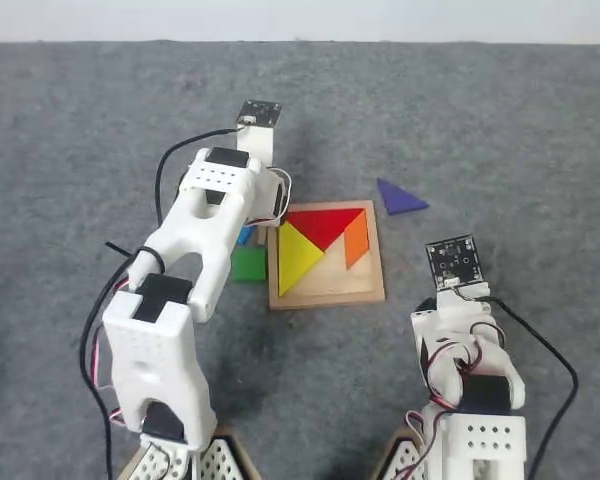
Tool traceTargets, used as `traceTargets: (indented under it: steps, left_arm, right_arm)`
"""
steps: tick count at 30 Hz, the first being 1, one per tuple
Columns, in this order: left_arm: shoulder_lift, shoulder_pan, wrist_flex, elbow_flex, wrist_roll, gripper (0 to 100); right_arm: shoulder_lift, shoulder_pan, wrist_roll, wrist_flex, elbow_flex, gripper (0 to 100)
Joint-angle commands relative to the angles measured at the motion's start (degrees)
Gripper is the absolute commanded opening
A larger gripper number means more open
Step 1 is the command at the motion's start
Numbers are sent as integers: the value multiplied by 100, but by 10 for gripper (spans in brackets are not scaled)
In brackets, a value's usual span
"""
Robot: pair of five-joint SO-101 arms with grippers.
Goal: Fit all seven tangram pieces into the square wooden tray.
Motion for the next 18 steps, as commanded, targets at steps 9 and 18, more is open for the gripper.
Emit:
traceTargets:
  steps: [9, 18]
  left_arm:
    - [-79, -88, 457, -558, -158, 90]
    - [-18, -70, 457, -567, -325, 49]
  right_arm:
    - [-92, -66, 53, 13, -53, 16]
    - [-92, -66, 53, 13, -53, 16]
